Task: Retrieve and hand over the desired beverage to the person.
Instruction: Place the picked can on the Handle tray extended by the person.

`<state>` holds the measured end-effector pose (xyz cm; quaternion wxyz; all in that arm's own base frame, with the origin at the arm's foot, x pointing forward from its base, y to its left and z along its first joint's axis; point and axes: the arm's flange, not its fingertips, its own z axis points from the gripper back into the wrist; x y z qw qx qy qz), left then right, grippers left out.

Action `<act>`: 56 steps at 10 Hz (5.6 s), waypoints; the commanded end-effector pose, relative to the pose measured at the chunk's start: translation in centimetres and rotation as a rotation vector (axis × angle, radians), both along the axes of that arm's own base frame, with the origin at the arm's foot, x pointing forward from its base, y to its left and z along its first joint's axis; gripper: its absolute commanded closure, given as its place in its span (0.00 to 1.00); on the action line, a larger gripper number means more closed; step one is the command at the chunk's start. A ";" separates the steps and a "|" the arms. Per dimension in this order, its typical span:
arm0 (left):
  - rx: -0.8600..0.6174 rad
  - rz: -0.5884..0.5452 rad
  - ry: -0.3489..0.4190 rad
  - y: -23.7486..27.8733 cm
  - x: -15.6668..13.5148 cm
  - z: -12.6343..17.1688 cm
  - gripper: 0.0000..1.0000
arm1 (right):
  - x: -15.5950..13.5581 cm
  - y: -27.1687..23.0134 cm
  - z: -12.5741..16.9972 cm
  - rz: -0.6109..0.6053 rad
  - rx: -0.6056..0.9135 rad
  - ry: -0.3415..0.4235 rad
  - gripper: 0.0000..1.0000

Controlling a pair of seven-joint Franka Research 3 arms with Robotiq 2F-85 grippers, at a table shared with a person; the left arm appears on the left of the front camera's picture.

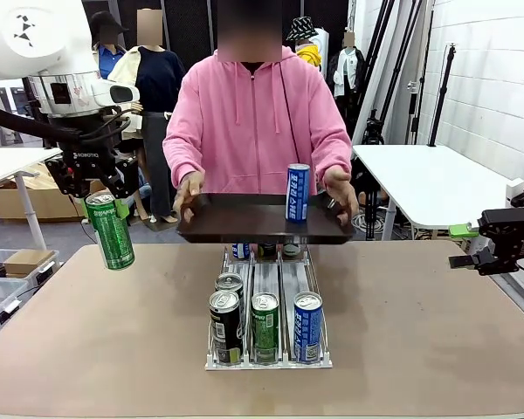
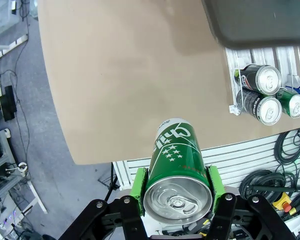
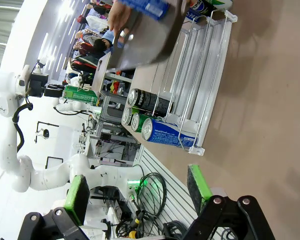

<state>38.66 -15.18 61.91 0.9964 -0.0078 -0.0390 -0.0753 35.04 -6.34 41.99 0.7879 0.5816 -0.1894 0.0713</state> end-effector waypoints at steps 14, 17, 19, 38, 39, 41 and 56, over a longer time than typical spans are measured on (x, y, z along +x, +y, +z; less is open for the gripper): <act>-0.021 -0.089 -0.012 -9.0 1.0 5.1 1.00 | 0.0 0.0 0.0 0.001 0.010 -0.003 0.00; -0.027 -0.140 0.005 -12.8 4.3 4.9 1.00 | 0.0 0.0 0.0 0.001 0.010 -0.003 0.00; -0.033 -0.169 0.017 -15.2 6.1 4.5 1.00 | 0.0 0.0 0.0 0.001 0.010 -0.003 0.00; 0.050 -0.224 0.061 -20.9 8.5 -2.8 0.73 | 0.0 0.0 0.0 0.001 0.010 -0.003 0.00; 0.044 -0.218 0.061 -20.8 8.7 -2.6 0.54 | 0.0 0.0 0.0 0.001 0.010 -0.003 0.00; 0.035 -0.214 0.051 -20.6 8.7 -1.7 0.15 | 0.0 0.0 0.0 0.001 0.010 -0.003 0.00; -0.002 -0.221 0.006 -20.5 8.5 2.8 0.00 | 0.0 0.0 0.0 0.001 0.010 -0.003 0.00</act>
